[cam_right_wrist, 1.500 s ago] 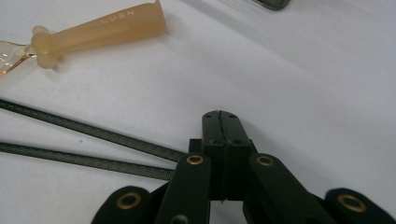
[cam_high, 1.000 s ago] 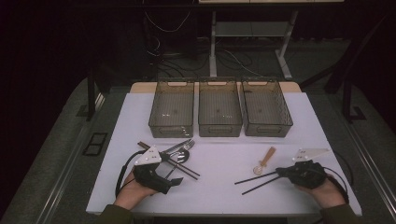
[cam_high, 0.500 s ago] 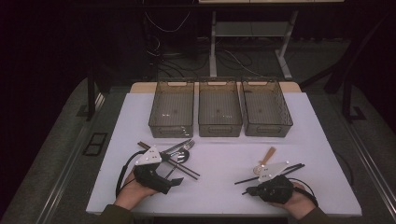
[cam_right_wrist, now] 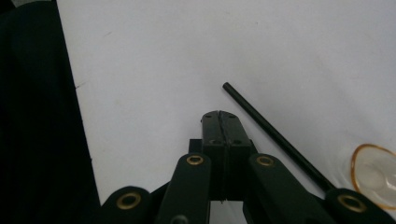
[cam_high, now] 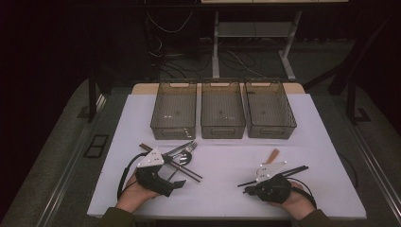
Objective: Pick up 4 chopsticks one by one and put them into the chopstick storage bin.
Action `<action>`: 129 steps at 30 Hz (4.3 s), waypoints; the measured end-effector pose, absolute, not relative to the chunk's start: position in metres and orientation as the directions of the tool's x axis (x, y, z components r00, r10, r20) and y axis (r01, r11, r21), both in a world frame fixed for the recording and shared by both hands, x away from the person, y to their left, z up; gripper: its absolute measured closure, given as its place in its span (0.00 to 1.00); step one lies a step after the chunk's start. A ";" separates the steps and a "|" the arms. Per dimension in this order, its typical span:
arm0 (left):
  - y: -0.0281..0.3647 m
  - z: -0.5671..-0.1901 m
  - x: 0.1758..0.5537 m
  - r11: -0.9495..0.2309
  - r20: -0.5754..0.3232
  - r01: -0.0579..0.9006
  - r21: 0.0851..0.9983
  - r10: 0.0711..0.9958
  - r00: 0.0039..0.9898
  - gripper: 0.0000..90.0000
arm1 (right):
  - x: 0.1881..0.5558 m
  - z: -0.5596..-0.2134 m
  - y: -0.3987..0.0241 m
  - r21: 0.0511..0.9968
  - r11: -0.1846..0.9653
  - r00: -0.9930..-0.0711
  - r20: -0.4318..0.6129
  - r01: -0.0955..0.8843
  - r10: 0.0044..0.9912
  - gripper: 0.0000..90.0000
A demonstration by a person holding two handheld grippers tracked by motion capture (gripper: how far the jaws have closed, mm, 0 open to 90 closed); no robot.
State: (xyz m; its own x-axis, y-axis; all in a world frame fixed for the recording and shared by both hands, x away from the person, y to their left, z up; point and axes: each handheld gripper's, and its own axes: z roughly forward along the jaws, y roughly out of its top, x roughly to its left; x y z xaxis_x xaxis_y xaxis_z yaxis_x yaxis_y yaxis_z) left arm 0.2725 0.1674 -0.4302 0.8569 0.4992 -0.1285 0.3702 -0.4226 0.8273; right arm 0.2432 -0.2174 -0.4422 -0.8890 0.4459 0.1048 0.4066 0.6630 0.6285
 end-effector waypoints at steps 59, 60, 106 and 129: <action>0.167 -0.431 0.272 -0.429 -0.127 0.366 0.826 0.492 0.861 0.02 | 0.277 -0.427 -0.199 0.688 0.579 -0.845 0.095 0.438 0.526 1.00; 0.167 -0.430 0.272 -0.429 -0.127 0.366 0.826 0.491 0.862 0.01 | 0.277 -0.424 -0.204 0.695 0.568 -0.841 0.097 0.440 0.533 1.00; 0.167 -0.431 0.272 -0.421 -0.135 0.374 0.827 0.497 0.857 0.02 | 0.299 -0.440 -0.382 0.591 0.427 -0.549 0.031 0.684 0.836 1.00; 0.167 -0.431 0.272 -0.426 -0.132 0.370 0.826 0.490 0.861 0.01 | 0.278 -0.439 -0.384 0.582 0.441 -0.561 0.032 0.684 0.827 1.00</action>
